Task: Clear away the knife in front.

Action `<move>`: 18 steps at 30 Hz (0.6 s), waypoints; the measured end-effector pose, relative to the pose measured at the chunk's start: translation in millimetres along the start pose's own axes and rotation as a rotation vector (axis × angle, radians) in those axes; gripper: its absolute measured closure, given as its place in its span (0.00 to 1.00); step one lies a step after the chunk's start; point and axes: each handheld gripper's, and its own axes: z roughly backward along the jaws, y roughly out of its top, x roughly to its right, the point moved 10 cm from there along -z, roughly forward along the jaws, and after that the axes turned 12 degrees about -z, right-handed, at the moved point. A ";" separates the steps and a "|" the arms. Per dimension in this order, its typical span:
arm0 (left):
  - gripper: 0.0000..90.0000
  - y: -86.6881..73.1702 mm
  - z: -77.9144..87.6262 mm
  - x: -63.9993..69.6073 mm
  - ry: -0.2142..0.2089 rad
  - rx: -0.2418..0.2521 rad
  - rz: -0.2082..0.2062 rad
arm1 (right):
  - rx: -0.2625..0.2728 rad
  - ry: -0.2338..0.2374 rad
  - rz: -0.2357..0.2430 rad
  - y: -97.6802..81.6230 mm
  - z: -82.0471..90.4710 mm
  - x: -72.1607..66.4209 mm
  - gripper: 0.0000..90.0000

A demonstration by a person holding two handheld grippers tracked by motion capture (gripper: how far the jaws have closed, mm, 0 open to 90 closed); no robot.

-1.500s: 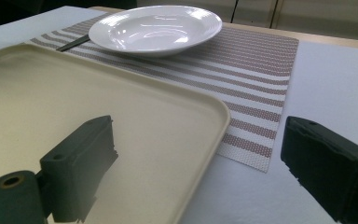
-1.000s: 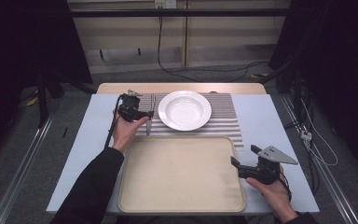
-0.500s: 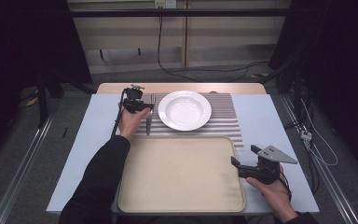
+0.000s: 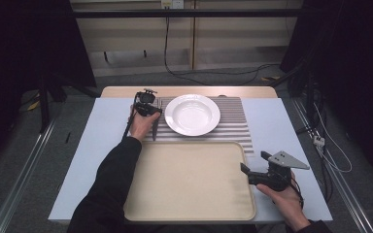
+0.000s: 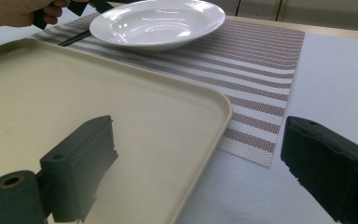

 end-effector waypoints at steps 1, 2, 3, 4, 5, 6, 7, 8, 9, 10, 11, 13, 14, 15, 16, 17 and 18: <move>0.77 0.0 0.0 -0.4 0.000 -0.006 0.000 | -0.001 0.001 0.001 -0.1 -0.1 -0.2 0.11; 0.77 0.4 -0.4 0.0 0.007 -0.012 -0.007 | -0.001 0.002 0.004 -0.1 -0.2 -0.4 0.11; 0.77 0.8 -0.6 0.7 0.018 -0.024 -0.020 | 0.000 -0.002 0.009 -0.2 -0.2 -0.3 0.11; 0.77 1.6 -1.0 1.3 0.020 -0.034 -0.025 | -0.002 -0.001 0.014 -0.5 -0.2 -0.6 0.11; 0.78 2.0 -1.3 1.0 0.021 -0.040 -0.026 | -0.003 0.002 0.015 -0.6 -0.4 -1.0 0.11; 0.79 2.4 -2.0 0.7 0.019 -0.040 -0.020 | -0.002 0.004 0.012 -0.6 -0.7 -1.4 0.11; 0.79 2.8 -2.2 0.4 0.016 -0.040 -0.015 | -0.003 0.005 0.013 -0.7 -0.7 -1.4 0.11; 0.79 2.6 -2.0 0.0 0.011 -0.041 -0.012 | -0.003 0.005 0.012 -0.6 -0.8 -1.4 0.11; 0.80 2.6 -2.0 -0.6 0.010 -0.042 -0.013 | -0.003 0.005 0.011 -0.6 -0.8 -1.3 0.11; 0.81 2.5 -2.1 -1.1 0.008 -0.040 -0.007 | -0.004 0.005 0.011 -0.7 -0.8 -1.3 0.11; 0.82 2.6 -2.2 -1.5 0.004 -0.038 0.001 | -0.004 0.004 0.011 -0.7 -0.9 -1.3 0.11; 0.83 2.6 -2.1 -2.3 -0.003 -0.041 0.013 | -0.004 0.004 0.013 -0.7 -1.0 -1.5 0.11; 0.83 2.9 -2.1 -2.0 -0.005 -0.042 0.014 | -0.004 0.006 0.013 -0.7 -1.0 -1.8 0.11; 0.83 3.0 -2.1 -2.0 -0.008 -0.046 0.013 | -0.004 0.006 0.013 -0.7 -1.0 -1.9 0.11; 0.84 3.1 -2.1 -2.3 -0.010 -0.048 0.009 | -0.004 0.007 0.013 -0.7 -1.0 -2.1 0.11; 0.84 3.0 -1.9 -2.6 -0.012 -0.052 0.002 | -0.005 0.007 0.013 -0.8 -1.0 -2.2 0.11; 0.85 3.0 -1.9 -3.1 -0.014 -0.055 0.002 | -0.005 0.008 0.013 -0.9 -0.9 -2.2 0.11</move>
